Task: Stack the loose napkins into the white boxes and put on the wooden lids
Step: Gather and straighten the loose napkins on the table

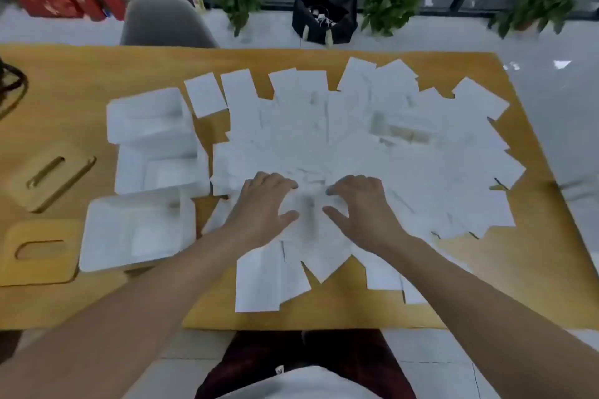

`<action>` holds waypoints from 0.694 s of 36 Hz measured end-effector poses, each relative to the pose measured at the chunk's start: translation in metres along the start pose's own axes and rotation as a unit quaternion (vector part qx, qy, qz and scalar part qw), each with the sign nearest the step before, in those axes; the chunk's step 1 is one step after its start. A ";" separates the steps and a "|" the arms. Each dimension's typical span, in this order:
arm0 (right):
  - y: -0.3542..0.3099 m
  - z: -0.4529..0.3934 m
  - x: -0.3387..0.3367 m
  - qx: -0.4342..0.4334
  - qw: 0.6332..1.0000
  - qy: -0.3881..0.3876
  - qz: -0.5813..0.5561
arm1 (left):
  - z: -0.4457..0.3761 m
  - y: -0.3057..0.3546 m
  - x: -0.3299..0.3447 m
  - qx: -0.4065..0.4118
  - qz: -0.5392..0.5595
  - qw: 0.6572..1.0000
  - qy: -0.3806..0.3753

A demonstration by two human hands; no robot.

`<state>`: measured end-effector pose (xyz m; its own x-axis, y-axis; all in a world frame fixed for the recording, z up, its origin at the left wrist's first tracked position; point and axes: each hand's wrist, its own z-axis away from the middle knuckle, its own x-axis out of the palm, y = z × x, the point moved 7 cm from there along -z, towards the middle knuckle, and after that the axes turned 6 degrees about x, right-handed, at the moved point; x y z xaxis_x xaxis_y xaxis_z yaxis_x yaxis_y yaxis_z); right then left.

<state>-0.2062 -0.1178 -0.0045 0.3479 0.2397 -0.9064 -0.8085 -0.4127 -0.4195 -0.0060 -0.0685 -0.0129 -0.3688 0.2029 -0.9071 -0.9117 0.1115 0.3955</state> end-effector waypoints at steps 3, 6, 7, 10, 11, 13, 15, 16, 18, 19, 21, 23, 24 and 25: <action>0.000 0.001 0.022 0.000 1.000 0.010 -0.019 | 0.000 -0.009 0.016 0.027 -0.021 0.999 0.003; -0.004 0.006 0.042 -0.008 0.999 0.022 -0.025 | -0.001 -0.014 0.028 0.040 -0.018 0.999 0.029; -0.004 0.007 0.046 -0.010 0.999 0.031 -0.026 | -0.001 -0.015 0.031 0.046 -0.017 0.998 0.038; -0.004 0.007 0.057 -0.024 0.998 0.060 -0.022 | -0.003 -0.016 0.034 0.067 -0.020 0.995 0.073; -0.005 0.006 0.059 -0.033 0.997 0.066 -0.021 | -0.003 -0.016 0.034 0.070 -0.017 0.994 0.082; -0.007 0.006 0.060 -0.055 0.995 0.079 -0.021 | -0.002 -0.013 0.035 0.080 -0.011 0.992 0.099; -0.009 0.004 0.061 -0.067 0.993 0.092 -0.026 | -0.001 -0.012 0.035 0.082 -0.002 0.991 0.109; -0.009 0.004 0.062 -0.071 0.992 0.101 -0.030 | 0.000 -0.011 0.035 0.086 0.005 0.989 0.117; -0.009 0.005 0.063 -0.069 0.991 0.111 -0.039 | 0.004 -0.011 0.036 0.091 0.017 0.988 0.127; -0.010 0.007 0.062 -0.072 0.990 0.116 -0.048 | 0.007 -0.011 0.036 0.094 0.021 0.986 0.134; -0.016 0.013 0.057 -0.091 0.985 0.132 -0.062 | 0.015 -0.007 0.031 0.108 0.025 0.981 0.161; -0.019 0.019 0.050 -0.106 0.982 0.144 -0.068 | 0.022 -0.003 0.026 0.118 0.018 0.975 0.186; -0.019 0.023 0.047 -0.108 0.981 0.143 -0.080 | 0.026 -0.002 0.023 0.118 0.017 0.974 0.195; -0.017 0.027 0.043 -0.102 0.980 0.136 -0.104 | 0.032 -0.001 0.021 0.110 0.025 0.973 0.201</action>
<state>-0.1900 -0.0768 -0.0345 0.6306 0.1063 -0.7688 -0.6044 -0.5541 -0.5724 -0.0067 -0.0338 -0.0277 -0.4932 -0.1787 -0.8514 -0.8463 0.3250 0.4221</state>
